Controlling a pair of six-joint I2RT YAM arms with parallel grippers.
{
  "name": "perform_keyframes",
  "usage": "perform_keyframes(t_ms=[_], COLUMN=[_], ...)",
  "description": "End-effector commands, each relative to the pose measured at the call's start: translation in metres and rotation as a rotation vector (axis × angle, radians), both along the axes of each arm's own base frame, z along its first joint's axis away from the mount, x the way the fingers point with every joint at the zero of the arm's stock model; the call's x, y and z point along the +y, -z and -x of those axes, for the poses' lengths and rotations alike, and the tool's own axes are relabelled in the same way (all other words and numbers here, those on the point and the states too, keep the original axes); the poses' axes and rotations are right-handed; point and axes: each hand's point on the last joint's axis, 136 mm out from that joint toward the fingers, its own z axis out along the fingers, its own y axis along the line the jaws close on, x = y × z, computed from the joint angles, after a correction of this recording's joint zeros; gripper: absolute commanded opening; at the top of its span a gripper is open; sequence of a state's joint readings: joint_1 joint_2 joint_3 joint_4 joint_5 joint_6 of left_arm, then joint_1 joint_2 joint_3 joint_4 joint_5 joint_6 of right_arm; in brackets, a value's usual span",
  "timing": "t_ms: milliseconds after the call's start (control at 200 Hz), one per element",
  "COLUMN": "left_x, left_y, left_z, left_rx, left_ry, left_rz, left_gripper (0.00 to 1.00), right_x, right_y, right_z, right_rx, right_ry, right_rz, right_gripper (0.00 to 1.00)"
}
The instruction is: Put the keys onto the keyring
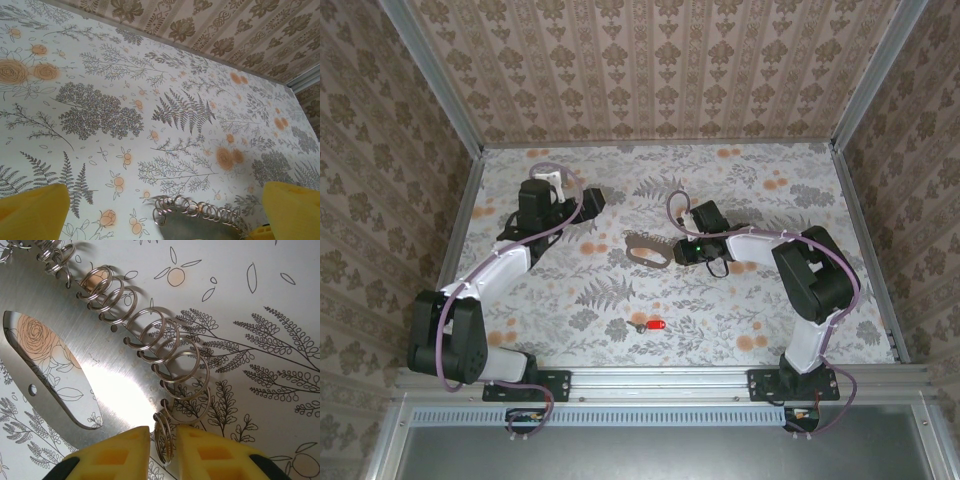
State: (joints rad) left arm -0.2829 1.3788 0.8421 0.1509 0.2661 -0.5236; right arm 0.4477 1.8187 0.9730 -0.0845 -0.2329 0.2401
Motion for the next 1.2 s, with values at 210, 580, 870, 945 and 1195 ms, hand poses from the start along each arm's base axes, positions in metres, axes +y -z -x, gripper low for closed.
perform_keyframes(t_ms=[210, 580, 870, 945, 1195], left_x=[-0.006, -0.009, -0.009, -0.009, -0.008], left_y=[-0.024, -0.024, -0.024, -0.024, -0.024], left_z=[-0.003, -0.003, -0.003, -0.003, -0.003], left_rx=[-0.063, -0.065, -0.063, -0.064, -0.064], left_ry=[0.024, 0.032, 0.031, 0.031, 0.030], left_rz=[0.013, 0.013, 0.012, 0.011, 0.011], left_gripper=[1.00, 1.00, 1.00, 1.00, 1.00], right_x=[-0.003, -0.001, -0.002, -0.001, -0.001], right_y=[-0.014, -0.019, -0.012, -0.011, -0.008], right_z=[-0.005, -0.007, -0.005, -0.004, -0.004], right_rx=[-0.032, -0.039, -0.024, -0.020, -0.013], right_ry=[0.033, 0.034, 0.033, 0.031, 0.030], right_rz=[-0.018, -0.034, -0.026, -0.027, -0.023], right_gripper=[0.22, 0.22, 0.21, 0.20, 0.18])
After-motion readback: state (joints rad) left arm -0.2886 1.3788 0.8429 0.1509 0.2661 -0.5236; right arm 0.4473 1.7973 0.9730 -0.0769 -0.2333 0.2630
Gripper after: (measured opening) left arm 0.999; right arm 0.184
